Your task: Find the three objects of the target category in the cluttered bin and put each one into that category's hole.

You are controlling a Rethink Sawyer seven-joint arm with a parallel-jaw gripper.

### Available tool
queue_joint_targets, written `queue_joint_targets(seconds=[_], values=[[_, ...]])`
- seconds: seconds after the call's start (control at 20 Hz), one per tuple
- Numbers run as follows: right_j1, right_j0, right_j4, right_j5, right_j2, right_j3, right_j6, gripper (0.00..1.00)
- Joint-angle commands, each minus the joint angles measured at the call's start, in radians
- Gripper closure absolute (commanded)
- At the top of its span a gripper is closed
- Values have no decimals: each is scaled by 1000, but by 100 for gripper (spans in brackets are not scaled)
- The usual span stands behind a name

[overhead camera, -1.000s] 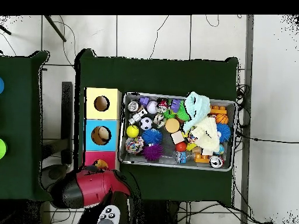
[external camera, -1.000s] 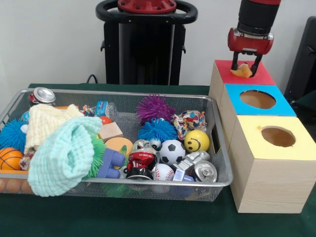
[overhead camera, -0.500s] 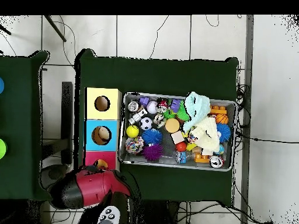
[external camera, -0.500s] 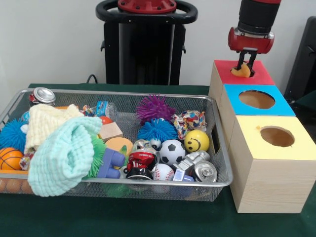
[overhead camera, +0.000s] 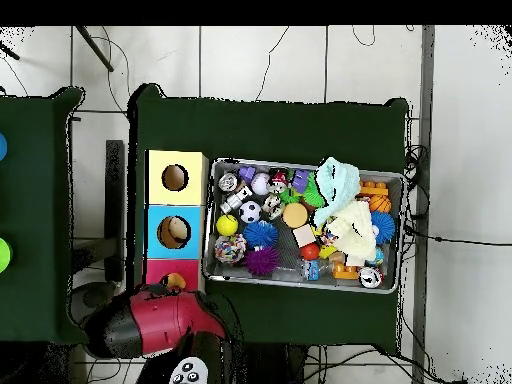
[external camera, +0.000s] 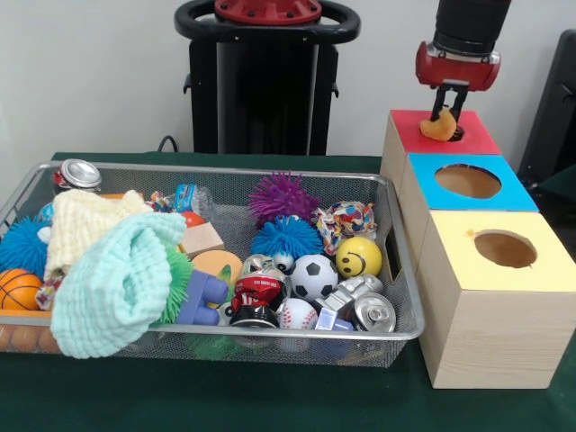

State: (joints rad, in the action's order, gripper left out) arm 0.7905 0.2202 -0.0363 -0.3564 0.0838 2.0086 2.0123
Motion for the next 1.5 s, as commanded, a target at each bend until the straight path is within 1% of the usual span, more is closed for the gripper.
queue_joint_targets(seconds=[0.05,0.15,0.2,0.3,0.45,0.9,1.15,1.25,1.3,1.35,1.4,1.5], values=[[19,-69,14,-83,-54,-87,62,100],[25,-78,5,-75,-64,-80,51,100],[25,-76,2,-62,-60,-79,63,0],[33,-80,12,-78,-66,-67,65,0],[26,-106,17,-46,-97,-49,60,0],[32,-79,7,-22,-82,-29,90,0],[26,-71,-6,-35,-76,-44,78,0],[26,-72,5,-15,-77,-31,96,0],[26,-72,11,-4,-78,-25,105,100],[24,-74,8,-11,-81,-27,97,100],[20,-80,8,6,-88,-25,95,100],[20,-86,7,9,-93,-24,90,100]])
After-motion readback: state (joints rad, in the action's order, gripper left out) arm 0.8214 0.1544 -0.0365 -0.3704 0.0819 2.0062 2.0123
